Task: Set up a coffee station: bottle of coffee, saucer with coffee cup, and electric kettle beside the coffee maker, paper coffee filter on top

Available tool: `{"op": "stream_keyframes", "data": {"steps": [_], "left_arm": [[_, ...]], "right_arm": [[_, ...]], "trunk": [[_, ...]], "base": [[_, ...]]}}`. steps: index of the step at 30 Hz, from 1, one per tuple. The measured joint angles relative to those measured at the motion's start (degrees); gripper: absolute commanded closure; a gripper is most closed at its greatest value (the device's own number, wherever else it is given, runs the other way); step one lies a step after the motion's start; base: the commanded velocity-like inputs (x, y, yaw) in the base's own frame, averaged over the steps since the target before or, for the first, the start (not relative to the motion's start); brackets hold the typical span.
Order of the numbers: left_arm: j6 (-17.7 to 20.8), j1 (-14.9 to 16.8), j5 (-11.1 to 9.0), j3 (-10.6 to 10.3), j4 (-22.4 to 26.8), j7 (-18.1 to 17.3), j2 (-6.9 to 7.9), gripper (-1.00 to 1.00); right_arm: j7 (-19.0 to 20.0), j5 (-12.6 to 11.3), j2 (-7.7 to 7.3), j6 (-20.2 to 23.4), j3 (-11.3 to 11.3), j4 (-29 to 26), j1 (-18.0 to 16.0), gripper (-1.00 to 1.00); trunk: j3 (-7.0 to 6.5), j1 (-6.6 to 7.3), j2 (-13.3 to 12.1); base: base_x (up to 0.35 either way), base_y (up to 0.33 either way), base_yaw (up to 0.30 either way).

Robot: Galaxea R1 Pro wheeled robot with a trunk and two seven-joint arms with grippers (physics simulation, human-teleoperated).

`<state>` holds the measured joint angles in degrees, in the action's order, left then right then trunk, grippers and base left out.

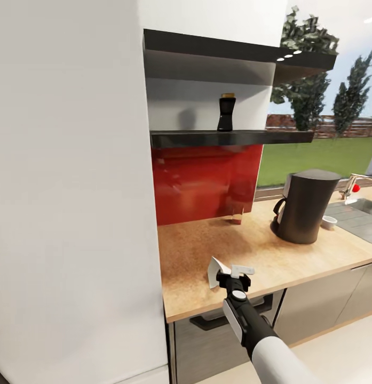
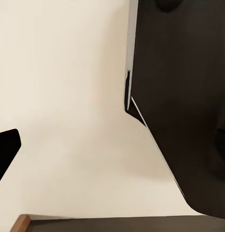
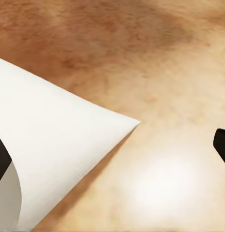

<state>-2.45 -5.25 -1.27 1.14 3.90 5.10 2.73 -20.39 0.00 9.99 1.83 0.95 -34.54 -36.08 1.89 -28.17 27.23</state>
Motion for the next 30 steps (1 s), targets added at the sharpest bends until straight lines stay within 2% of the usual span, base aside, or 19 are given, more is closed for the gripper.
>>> {"op": "stream_keyframes", "data": {"steps": [23, 28, 29, 30], "left_arm": [[0.0, 0.0, 0.1, 0.0, -1.3, 0.0, -0.44, -1.00], [0.0, 0.0, 0.1, 0.0, -1.3, 0.0, -0.44, -1.00], [0.0, 0.0, 0.1, 0.0, -1.3, 0.0, -0.44, -1.00], [0.0, 0.0, 0.1, 0.0, -1.3, 0.0, -0.44, -1.00]], "right_arm": [[0.0, 0.0, 0.00, 0.0, 0.0, 1.1, 0.0, -1.00], [0.0, -0.1, 0.00, -0.5, 0.0, 3.8, 0.0, -1.00], [0.0, -0.1, 0.00, -1.2, 0.0, 4.3, 0.0, 1.00], [0.0, -0.1, 0.00, -1.9, 0.0, 4.6, 0.0, 1.00]], "trunk": [[0.00, 0.00, 0.0], [0.00, 0.00, 0.0], [0.00, 0.00, 0.0], [0.00, 0.00, 0.0]], "base": [[0.031, -0.013, 0.000], [0.001, -0.001, 0.000], [0.000, 0.000, 0.000], [0.000, 0.000, 0.000]]}}
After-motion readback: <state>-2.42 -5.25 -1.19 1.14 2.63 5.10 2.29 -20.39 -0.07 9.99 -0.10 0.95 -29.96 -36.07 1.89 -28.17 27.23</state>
